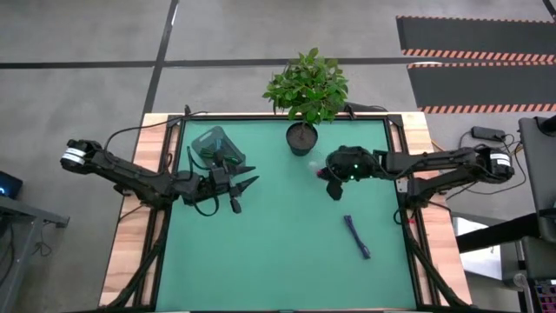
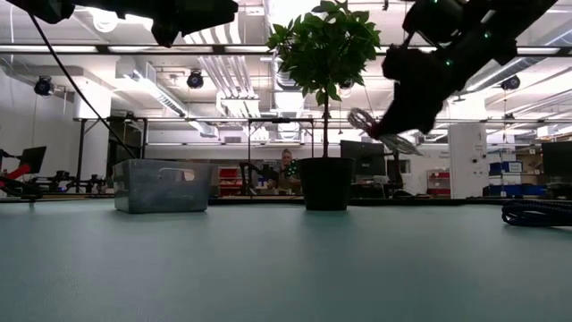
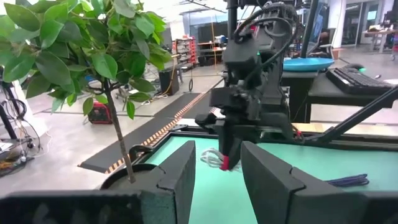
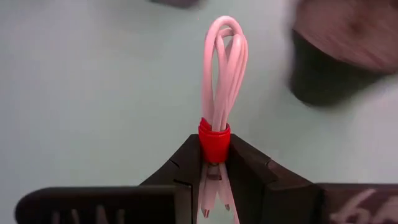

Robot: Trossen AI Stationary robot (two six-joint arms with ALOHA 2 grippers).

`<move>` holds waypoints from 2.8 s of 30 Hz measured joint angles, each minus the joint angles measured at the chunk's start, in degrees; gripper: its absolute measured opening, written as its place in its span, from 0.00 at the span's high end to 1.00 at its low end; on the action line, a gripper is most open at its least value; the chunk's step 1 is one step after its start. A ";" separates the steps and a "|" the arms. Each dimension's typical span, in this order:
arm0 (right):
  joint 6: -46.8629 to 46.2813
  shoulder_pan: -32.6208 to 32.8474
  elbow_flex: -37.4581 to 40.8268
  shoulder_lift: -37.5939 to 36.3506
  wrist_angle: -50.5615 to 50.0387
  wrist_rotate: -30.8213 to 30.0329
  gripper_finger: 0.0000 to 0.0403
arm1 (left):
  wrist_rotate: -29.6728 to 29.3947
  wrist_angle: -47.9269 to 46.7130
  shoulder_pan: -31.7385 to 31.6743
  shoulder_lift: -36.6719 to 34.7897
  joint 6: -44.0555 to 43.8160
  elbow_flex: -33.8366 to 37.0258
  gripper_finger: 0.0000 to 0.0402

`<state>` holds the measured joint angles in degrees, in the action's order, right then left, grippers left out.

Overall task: Pick and place USB-C Cables
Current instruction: Put the white charger cable into the gray bin

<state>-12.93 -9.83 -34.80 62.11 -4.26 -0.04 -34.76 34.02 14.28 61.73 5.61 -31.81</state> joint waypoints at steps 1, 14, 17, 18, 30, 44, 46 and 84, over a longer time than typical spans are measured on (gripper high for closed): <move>1.37 0.72 0.33 0.58 3.07 1.21 0.87 | 0.00 0.00 0.01 0.00 -0.69 0.00 0.72; 10.20 3.96 3.80 9.80 34.79 8.00 0.87 | 0.11 -0.02 0.01 0.00 -2.34 0.00 0.72; 11.38 3.96 3.84 12.02 39.72 8.22 0.87 | 0.11 0.04 0.01 0.00 -2.36 0.00 0.72; 11.73 3.96 3.86 12.80 41.65 8.93 0.87 | 0.11 0.07 0.01 0.00 -2.38 0.00 0.72; 13.33 5.47 3.73 25.30 68.02 12.26 0.87 | 0.19 6.82 0.00 7.02 -5.51 -0.07 0.72; 12.95 5.60 2.44 27.14 69.75 12.27 0.87 | 2.54 30.46 -0.05 23.98 -8.65 -0.38 0.72; 12.96 5.58 2.44 27.18 69.58 12.27 0.87 | 3.65 31.67 -0.06 25.38 -8.84 -0.67 0.72; 13.26 5.58 2.44 27.23 69.23 12.27 0.87 | 5.07 31.47 -4.45 34.99 -10.82 -7.04 0.58</move>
<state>0.33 -4.25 -32.36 89.34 64.97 12.23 -29.69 65.49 9.83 96.73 -5.21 -38.85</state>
